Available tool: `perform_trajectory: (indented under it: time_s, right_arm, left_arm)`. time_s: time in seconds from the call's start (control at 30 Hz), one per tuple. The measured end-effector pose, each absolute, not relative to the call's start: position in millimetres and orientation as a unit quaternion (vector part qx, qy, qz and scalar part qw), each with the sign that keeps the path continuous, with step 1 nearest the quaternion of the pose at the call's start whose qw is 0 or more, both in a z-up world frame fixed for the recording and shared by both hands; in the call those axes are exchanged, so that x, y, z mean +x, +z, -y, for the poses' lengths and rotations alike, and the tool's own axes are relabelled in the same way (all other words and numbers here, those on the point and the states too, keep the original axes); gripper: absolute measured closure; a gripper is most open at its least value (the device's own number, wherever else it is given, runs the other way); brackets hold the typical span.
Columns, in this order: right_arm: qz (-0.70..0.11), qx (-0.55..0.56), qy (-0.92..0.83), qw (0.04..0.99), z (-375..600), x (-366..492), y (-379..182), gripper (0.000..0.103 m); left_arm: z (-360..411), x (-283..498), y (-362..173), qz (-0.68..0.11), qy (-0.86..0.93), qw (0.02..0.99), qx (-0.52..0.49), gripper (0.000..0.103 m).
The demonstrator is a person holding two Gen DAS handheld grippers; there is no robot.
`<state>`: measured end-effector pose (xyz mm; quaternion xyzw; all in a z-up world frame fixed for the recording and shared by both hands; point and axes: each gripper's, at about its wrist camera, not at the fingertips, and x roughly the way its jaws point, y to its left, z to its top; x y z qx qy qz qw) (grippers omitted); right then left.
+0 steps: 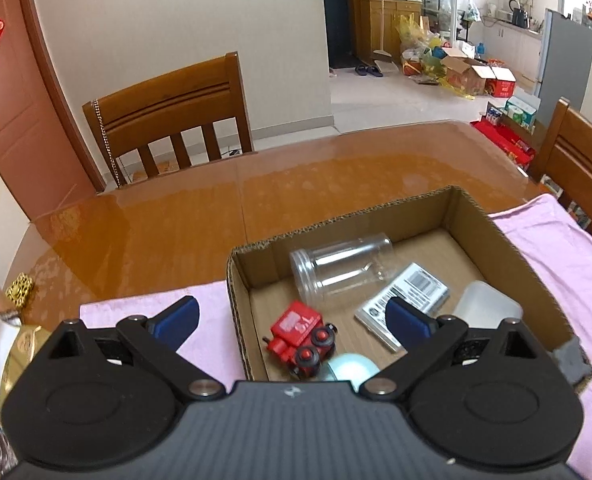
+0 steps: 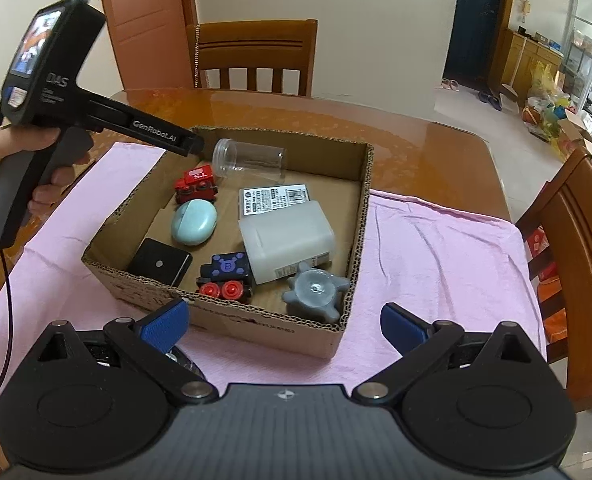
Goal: Organize rigid objects
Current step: 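Open the right tool to drop the cat toy while the left tool releases the train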
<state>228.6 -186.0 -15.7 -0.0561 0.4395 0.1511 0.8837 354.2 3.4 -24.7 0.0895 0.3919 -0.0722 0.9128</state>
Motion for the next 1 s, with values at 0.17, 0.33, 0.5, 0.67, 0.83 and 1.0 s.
perform_trajectory:
  time_s: [0.17,0.33,0.5,0.67,0.83,1.0]
  right_arm:
    - [-0.438,-0.059,0.165,0.882,181,224,-15,0.0]
    - [-0.439,-0.058,0.174,0.88,179,219,-18,0.0]
    - [-0.442,-0.046,0.183,0.877,180,214,-24,0.0]
    - [-0.445,-0.046,0.173,0.878,171,205,-34,0.0]
    - [-0.46,-0.061,0.167,0.87,147,189,-50,0.0]
    - [-0.469,-0.074,0.159,0.866,108,170,-66,0.0]
  left_arm:
    - [-7,330,-12,-0.382,-0.065,0.919,0.072,0.004]
    - [-14,294,-1,-0.362,-0.041,0.93,0.053,0.002]
    - [-26,257,-3,-0.357,-0.001,0.933,0.036,0.001]
    - [-45,223,-19,-0.37,0.034,0.928,0.014,0.001]
    - [-67,196,-38,-0.373,0.054,0.926,0.016,0.001]
    - [-88,179,-51,-0.38,0.051,0.924,0.012,0.001]
